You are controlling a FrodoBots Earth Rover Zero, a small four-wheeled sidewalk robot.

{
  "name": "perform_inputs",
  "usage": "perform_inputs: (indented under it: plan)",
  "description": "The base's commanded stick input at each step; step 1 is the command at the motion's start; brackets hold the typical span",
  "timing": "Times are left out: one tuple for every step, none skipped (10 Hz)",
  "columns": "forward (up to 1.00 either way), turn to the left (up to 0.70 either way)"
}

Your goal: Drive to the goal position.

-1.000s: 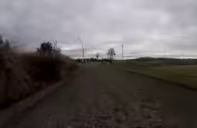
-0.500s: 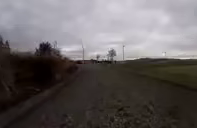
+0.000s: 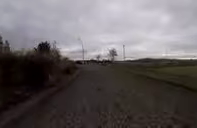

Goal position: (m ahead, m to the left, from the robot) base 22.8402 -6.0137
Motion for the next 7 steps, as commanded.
perform_inputs:
  plan:
    - [1.0,0.0]
    - [1.0,0.0]
    - [1.0,0.0]
    - [1.0,0.0]
    - [1.0,0.0]
    - [1.0,0.0]
    - [1.0,0.0]
